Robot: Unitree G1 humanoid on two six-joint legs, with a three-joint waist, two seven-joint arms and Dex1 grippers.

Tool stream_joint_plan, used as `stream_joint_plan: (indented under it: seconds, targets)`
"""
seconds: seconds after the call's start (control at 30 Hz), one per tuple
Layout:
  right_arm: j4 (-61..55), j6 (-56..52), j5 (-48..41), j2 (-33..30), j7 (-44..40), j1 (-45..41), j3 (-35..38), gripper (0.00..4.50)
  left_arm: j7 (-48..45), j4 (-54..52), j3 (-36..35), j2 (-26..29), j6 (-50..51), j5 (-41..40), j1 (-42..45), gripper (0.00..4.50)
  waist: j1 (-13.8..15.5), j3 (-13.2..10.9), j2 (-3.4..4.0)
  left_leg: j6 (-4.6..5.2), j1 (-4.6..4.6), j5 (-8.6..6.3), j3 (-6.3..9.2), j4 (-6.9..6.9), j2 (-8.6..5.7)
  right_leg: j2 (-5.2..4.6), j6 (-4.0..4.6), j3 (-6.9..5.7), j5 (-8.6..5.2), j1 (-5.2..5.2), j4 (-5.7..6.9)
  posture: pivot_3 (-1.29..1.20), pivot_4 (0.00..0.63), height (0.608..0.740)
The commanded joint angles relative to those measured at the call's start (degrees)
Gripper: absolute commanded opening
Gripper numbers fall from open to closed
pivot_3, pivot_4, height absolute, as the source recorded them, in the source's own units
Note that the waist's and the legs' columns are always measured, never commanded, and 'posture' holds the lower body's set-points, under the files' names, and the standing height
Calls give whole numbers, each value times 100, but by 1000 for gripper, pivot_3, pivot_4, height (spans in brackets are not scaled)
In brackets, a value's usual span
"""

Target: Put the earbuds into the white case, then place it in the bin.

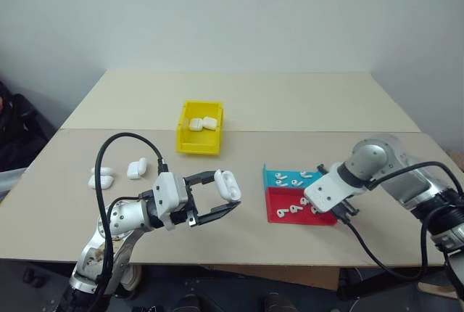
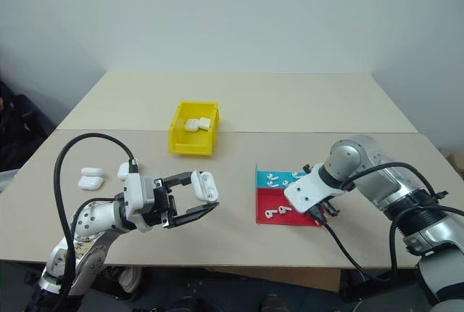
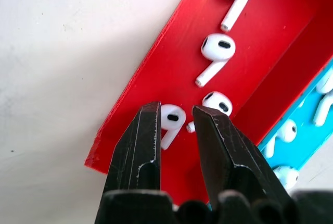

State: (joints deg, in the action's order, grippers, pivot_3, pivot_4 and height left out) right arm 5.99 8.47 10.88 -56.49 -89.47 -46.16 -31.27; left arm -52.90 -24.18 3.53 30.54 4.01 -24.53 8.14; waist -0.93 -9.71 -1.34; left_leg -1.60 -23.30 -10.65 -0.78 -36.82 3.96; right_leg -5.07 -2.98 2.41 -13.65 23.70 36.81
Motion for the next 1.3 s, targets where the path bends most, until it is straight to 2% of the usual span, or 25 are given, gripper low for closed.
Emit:
stream_joint_plan:
  seconds: [0.03, 0.37, 0.73, 0.97, 1.2, 1.3]
  targets:
    - [-68, -208, 210, -18, -287, -9, 23, 1279, -33, -84, 22, 36, -62, 35, 67, 2768, 3, 0, 0, 0, 0, 0, 0, 0, 0, 0, 0, 0, 0, 1, 0, 0, 150, 740]
    - [-161, -582, 373, 134, -302, 15, 1, 1279, -57, -84, 12, 45, -53, 73, 39, 2768, 8, 0, 0, 0, -5, 0, 0, 0, 0, 0, -1, 0, 0, 4, 0, 0, 150, 740]
    - [-75, -481, 636, 174, -185, 88, -69, 1279, -28, -103, 13, 39, -51, 116, 11, 2768, 8, 0, 0, 0, -22, 0, -1, 0, 0, 0, -2, 0, 1, 25, 2, 0, 150, 740]
    - [-24, -482, 716, 230, -176, 80, -36, 1279, -34, -87, 8, 38, -40, 148, 17, 2768, 6, 0, 0, 0, -24, 0, -1, 0, 0, 1, -32, 1, 19, 29, 2, 0, 150, 740]
    - [-289, -578, -72, 227, -216, 67, 463, 1279, -26, -108, 1, 60, -9, 161, 20, 2768, -6, 0, 0, 0, -28, 0, -1, 1, 0, 1, -34, 1, 20, 32, 2, 0, 150, 740]
    - [-315, -929, -115, 145, -101, -3, 679, 1279, -20, -132, -2, 72, -1, 158, 5, 2768, 9, 0, 0, 0, -30, 0, -1, 1, 0, 1, -34, 1, 21, 32, 2, 0, 150, 740]
